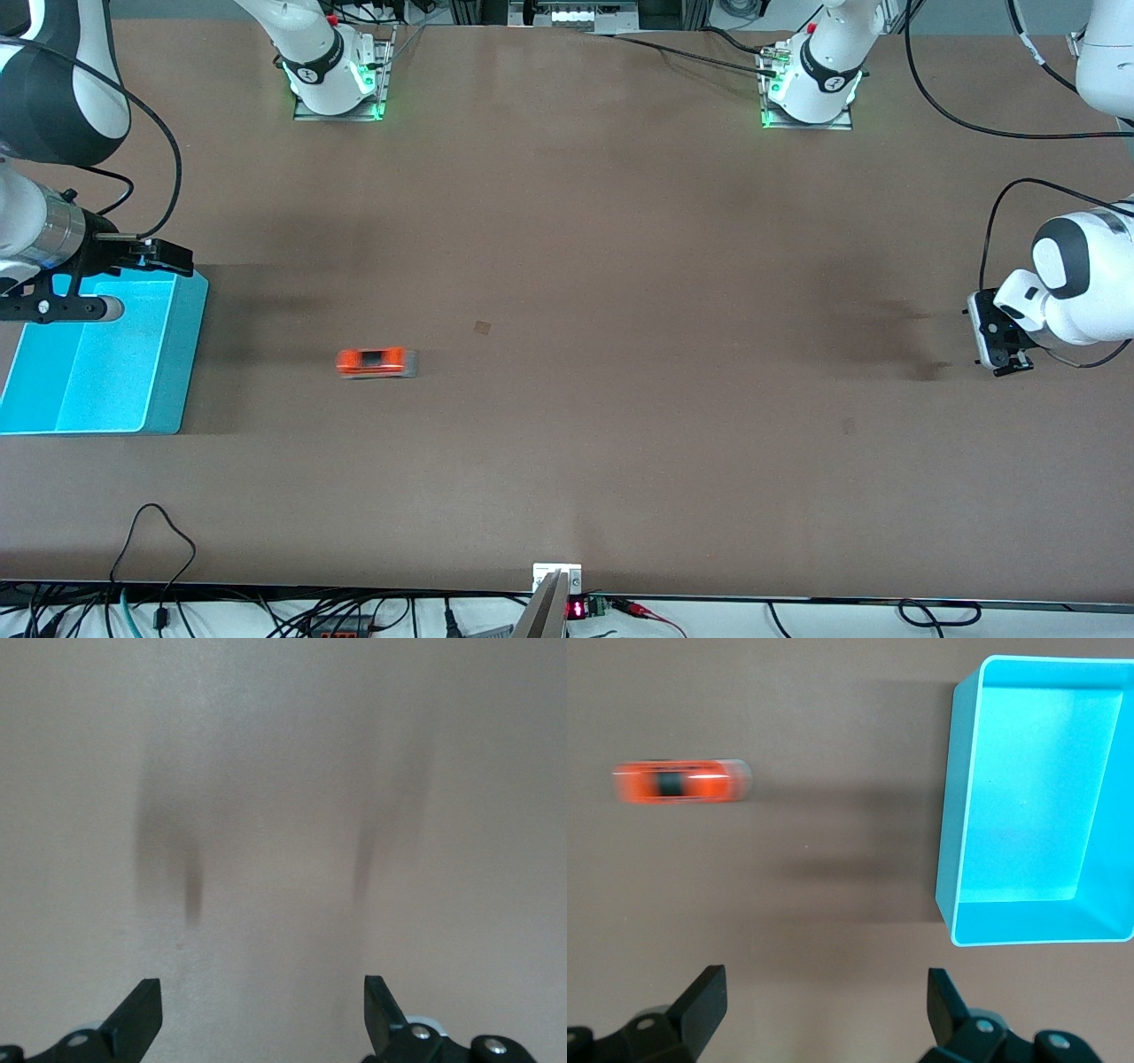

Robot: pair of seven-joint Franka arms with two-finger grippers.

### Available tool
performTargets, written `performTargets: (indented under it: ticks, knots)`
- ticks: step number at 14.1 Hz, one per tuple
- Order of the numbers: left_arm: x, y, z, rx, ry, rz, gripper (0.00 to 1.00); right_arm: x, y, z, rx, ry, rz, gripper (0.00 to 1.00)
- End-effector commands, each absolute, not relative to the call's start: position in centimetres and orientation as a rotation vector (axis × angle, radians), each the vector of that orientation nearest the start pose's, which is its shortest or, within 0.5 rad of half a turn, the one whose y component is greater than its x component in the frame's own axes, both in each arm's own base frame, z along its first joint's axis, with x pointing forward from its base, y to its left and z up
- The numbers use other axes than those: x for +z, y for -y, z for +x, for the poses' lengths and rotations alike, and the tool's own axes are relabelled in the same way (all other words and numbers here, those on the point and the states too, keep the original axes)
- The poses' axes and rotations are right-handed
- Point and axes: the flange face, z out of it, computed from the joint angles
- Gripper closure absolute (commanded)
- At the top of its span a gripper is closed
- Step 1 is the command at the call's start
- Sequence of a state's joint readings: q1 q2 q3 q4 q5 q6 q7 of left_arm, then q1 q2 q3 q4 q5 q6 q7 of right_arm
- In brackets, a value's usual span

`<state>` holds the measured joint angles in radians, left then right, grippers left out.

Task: Wind up bus and store in blue box
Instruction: 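Release the bus so it rolls toward the cyan box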

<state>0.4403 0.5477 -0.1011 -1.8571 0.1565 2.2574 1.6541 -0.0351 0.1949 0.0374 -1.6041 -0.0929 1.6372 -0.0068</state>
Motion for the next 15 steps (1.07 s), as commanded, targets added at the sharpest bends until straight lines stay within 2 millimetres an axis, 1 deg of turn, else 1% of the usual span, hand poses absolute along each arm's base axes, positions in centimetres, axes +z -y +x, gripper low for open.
performTargets:
  ticks: [1,3,4,5,7,8,10,11,12,13,14,15]
  knots:
    - [22.1,-21.3,58.6,0.227,-2.075,-2.474,0.0,50.4,1.1,60.6,0.27,0.042,-3.214,0.0]
    - [22.9,-21.3,58.8,0.221,-2.042,-2.489,0.0,50.4,1.1,60.6,0.27,0.042,-3.215,0.0]
    - [23.6,-21.2,58.8,0.226,-2.009,-2.511,0.0,50.4,1.1,60.6,0.27,0.042,-3.214,0.0]
    - [24.7,-20.1,59.0,0.231,-1.987,-2.539,0.0,50.4,1.1,60.6,0.27,0.042,-3.214,0.0]
    - [27.4,-19.0,58.7,0.277,-1.858,-2.639,0.0,50.4,1.1,60.6,0.27,0.042,-3.215,0.0]
    - [29.1,-17.7,58.7,0.298,-1.796,-2.684,0.0,50.4,1.0,60.6,0.27,0.042,-3.214,0.0]
    - [33.1,-15.3,58.4,0.336,-1.591,-2.789,0.0,50.4,0.9,60.7,0.265,0.045,-3.215,0.0]
    - [34.9,-14.0,58.2,0.354,-1.49,-2.832,0.0,50.5,0.7,60.7,0.259,0.049,-3.213,0.0]
    - [36.8,-12.0,58.1,0.364,-1.374,-2.871,0.0,50.4,0.7,60.7,0.257,0.049,-3.212,0.0]
    - [38.3,-10.1,58.2,0.38,-1.273,-2.904,0.0,49.5,0.5,60.9,0.281,0.065,-3.2,0.0]
    - [39.5,-7.8,58.2,0.43,-1.14,-2.952,0.0,49.0,0.4,61.1,0.29,0.089,-3.183,0.0]
    - [41.4,-5.5,58.5,0.464,-0.973,-2.992,0.0,48.7,0.4,61.2,0.292,0.124,-3.172,0.0]
